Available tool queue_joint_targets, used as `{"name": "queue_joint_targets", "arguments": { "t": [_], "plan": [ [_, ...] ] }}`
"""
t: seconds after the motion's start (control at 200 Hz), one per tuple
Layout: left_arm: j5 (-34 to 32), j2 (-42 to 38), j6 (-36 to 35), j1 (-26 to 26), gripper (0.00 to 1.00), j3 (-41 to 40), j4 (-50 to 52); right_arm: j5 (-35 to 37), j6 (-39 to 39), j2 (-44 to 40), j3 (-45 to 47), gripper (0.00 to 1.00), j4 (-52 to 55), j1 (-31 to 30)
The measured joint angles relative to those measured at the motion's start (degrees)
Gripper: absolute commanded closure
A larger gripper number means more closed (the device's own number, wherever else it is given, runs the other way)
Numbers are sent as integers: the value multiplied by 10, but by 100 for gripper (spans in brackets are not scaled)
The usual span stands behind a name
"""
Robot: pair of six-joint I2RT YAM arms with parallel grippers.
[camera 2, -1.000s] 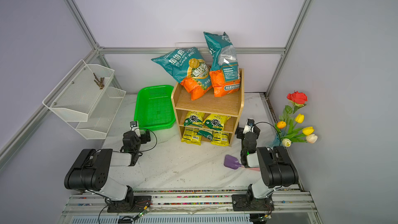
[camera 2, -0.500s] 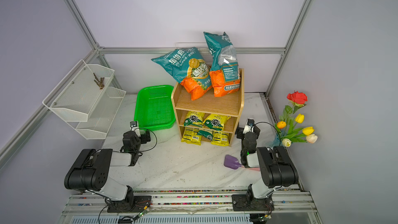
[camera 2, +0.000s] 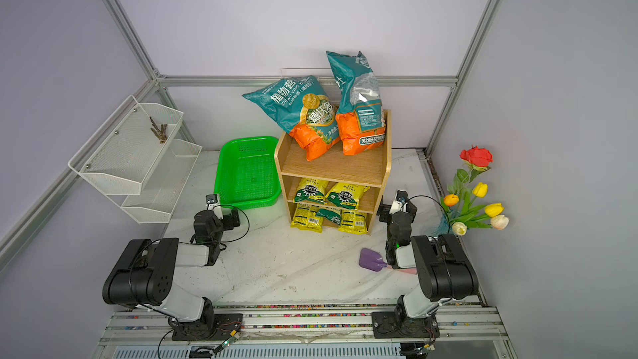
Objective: Take down the fertilizer bag from the shelf
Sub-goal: Move the storage box to the center of the board.
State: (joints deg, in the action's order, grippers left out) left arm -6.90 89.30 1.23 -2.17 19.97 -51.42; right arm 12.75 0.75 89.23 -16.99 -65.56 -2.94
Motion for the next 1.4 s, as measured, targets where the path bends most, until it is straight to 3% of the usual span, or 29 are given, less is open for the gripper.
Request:
{"name": "queue_joint_targets", "arguments": {
  "t": [0.155,0.265,0.395,0.65,0.72,0.855,0.95,1.07,1.17,1.4],
  "plan": [
    [-43,-45,-15,35,0,0,38,36,-13,-117,0,0,137,-17],
    [-107,-145,-8,88,0,10,139,54,3,-216,-40,0,271,-24],
    [-158,-240,45,97,0,54,269,83,39,-296,-88,1,410,-40],
    [-176,-356,182,97,0,86,481,191,87,-340,-207,6,695,-101],
    [-170,-364,214,97,0,87,515,231,105,-342,-250,0,769,-120],
    [-154,-339,252,84,0,93,532,252,157,-359,-315,0,840,-133],
    [-110,-283,263,31,0,119,533,222,183,-384,-331,0,845,-140],
    [-72,-185,270,-34,0,205,561,185,187,-386,-381,0,887,-143],
    [-42,-126,261,-54,1,285,575,179,185,-375,-433,0,926,-143],
    [25,-25,223,-59,27,390,577,177,183,-371,-452,0,946,-144]
  ]
}}
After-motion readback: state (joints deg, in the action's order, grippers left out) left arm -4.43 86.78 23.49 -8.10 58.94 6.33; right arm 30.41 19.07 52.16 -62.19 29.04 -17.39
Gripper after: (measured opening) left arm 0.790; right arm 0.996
